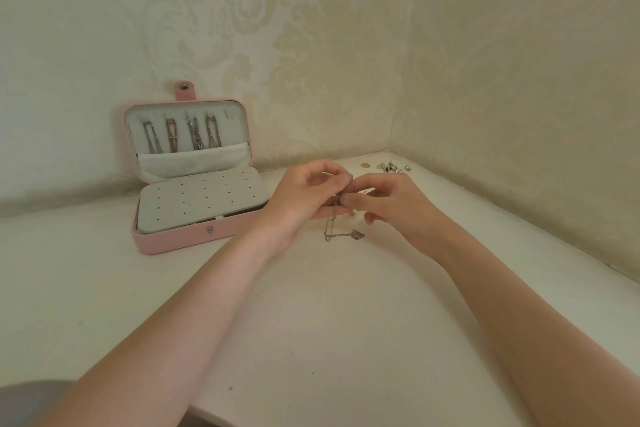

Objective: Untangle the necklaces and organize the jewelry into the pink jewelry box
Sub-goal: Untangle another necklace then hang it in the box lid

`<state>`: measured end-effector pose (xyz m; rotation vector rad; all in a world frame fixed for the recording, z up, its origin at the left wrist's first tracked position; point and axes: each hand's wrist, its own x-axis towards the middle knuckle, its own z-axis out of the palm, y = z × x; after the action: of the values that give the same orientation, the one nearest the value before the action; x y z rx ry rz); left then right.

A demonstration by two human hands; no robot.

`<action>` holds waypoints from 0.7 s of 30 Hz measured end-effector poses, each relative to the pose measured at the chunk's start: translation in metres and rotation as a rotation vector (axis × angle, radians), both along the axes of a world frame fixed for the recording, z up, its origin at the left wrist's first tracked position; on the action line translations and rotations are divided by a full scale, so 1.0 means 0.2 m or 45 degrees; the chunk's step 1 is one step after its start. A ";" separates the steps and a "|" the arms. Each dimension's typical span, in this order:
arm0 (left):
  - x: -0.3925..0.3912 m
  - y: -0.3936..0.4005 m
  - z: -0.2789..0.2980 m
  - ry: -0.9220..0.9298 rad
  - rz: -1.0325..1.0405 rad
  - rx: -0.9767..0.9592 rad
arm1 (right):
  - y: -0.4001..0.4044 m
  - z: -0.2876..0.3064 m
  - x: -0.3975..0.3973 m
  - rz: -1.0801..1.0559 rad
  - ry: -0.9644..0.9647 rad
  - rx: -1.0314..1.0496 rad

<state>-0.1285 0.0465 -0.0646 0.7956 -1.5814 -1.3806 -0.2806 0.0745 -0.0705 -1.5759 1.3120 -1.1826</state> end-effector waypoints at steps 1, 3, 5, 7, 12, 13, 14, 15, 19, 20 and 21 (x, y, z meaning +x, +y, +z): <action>0.00 0.00 0.00 -0.004 -0.009 0.008 | 0.00 0.00 0.00 -0.003 -0.010 0.010; 0.00 0.01 0.00 -0.002 0.007 0.019 | 0.00 0.00 -0.01 -0.020 -0.042 0.037; 0.00 0.00 0.00 0.015 0.061 0.036 | 0.00 0.01 -0.02 -0.038 -0.120 0.069; 0.01 0.00 0.01 0.026 0.119 0.064 | 0.00 0.03 -0.04 -0.032 -0.255 0.107; 0.01 0.00 0.02 0.018 0.138 0.114 | 0.02 0.03 -0.03 0.108 -0.313 0.179; 0.01 0.00 0.03 0.029 0.134 0.123 | 0.02 0.03 -0.03 0.110 -0.299 0.188; 0.01 -0.01 0.03 0.041 0.131 0.136 | 0.02 0.03 -0.03 0.101 -0.287 0.193; 0.01 -0.01 0.03 0.050 0.127 0.149 | 0.02 0.02 -0.03 0.088 -0.277 0.195; 0.01 -0.01 0.03 0.026 0.114 0.141 | 0.02 0.02 -0.03 0.073 -0.272 0.216; 0.01 -0.01 0.03 0.015 0.116 0.122 | 0.02 0.02 -0.02 0.074 -0.276 0.222; 0.01 -0.01 0.03 0.010 0.125 0.104 | 0.02 0.02 -0.02 0.076 -0.278 0.223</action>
<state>-0.1263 0.0442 -0.0578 0.9032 -1.4682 -1.3825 -0.2855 0.0778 -0.0662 -1.3126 1.1844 -1.1353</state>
